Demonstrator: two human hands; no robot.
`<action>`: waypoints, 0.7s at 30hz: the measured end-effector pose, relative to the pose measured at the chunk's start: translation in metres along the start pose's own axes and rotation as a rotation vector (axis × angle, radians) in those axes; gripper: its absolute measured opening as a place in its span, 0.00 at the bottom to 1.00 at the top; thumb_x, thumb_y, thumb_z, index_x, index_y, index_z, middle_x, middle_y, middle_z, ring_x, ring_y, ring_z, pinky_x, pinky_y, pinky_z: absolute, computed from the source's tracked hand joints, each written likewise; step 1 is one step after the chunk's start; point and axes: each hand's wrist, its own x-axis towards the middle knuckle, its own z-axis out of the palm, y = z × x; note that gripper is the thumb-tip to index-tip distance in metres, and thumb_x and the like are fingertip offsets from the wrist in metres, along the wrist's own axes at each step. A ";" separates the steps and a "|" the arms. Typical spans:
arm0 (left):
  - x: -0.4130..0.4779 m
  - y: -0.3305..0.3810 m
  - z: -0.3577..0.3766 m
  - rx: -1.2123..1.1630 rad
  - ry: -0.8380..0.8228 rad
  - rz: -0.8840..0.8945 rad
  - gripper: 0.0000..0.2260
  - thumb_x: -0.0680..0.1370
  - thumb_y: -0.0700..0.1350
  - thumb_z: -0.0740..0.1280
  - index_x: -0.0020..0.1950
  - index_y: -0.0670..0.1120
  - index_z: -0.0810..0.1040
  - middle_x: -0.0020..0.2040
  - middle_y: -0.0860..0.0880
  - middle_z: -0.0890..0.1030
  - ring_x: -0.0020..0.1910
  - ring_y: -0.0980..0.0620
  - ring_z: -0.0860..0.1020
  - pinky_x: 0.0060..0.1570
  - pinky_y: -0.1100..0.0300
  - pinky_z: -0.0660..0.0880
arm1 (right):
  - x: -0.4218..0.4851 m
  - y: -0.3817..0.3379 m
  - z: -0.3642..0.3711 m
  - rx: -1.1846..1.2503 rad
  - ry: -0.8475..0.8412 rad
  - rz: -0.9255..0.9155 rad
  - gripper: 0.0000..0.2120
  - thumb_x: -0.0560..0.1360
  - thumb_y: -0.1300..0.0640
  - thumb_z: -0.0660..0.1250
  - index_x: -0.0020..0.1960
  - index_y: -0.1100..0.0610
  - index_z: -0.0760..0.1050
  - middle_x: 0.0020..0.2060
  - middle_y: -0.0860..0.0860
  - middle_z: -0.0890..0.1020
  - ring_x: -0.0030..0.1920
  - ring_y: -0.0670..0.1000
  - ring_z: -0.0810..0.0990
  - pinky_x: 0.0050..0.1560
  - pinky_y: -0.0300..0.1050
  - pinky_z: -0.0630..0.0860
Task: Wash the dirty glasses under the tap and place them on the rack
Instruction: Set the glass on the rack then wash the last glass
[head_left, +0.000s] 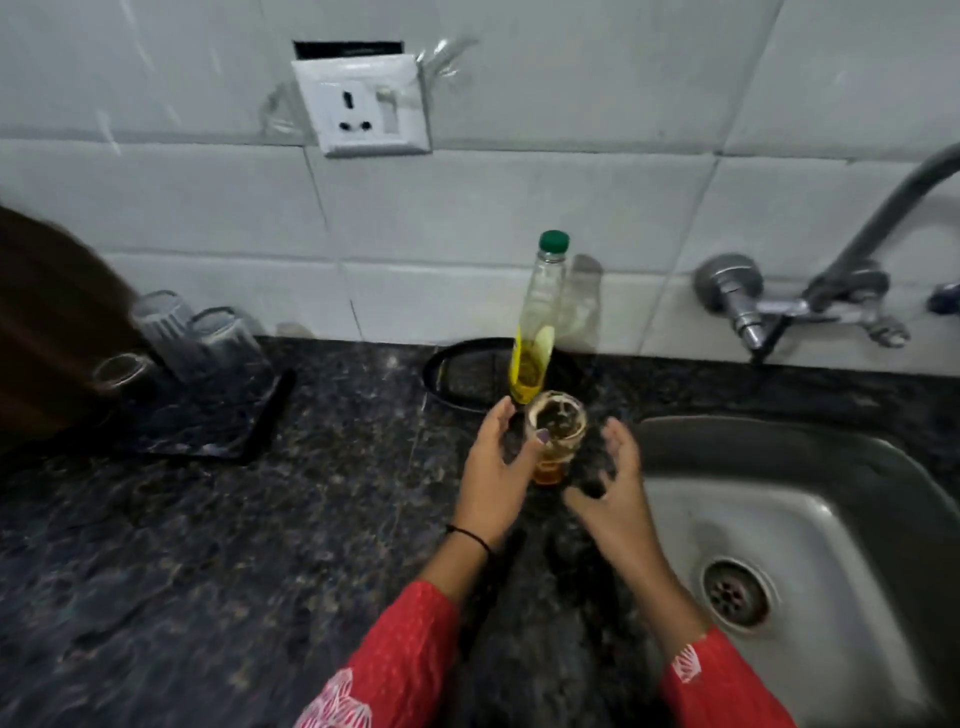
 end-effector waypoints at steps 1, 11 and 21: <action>0.004 -0.003 0.007 -0.001 0.022 -0.024 0.24 0.78 0.42 0.65 0.73 0.42 0.64 0.71 0.46 0.69 0.67 0.57 0.68 0.69 0.60 0.65 | 0.005 -0.001 0.002 0.023 -0.060 -0.015 0.44 0.60 0.59 0.69 0.74 0.50 0.55 0.72 0.49 0.64 0.69 0.40 0.64 0.71 0.42 0.62; -0.027 0.003 0.068 -0.002 0.138 0.076 0.10 0.80 0.41 0.61 0.59 0.48 0.78 0.55 0.52 0.81 0.53 0.62 0.79 0.55 0.64 0.76 | 0.009 -0.009 -0.048 0.140 -0.059 -0.106 0.27 0.62 0.61 0.78 0.55 0.42 0.74 0.50 0.41 0.83 0.52 0.40 0.81 0.54 0.38 0.77; -0.007 0.064 0.226 -0.032 0.085 0.099 0.09 0.79 0.39 0.63 0.58 0.44 0.76 0.52 0.48 0.79 0.52 0.54 0.77 0.57 0.59 0.73 | 0.004 -0.014 -0.244 0.098 0.110 -0.132 0.33 0.61 0.68 0.78 0.63 0.52 0.73 0.52 0.42 0.81 0.50 0.35 0.80 0.47 0.26 0.74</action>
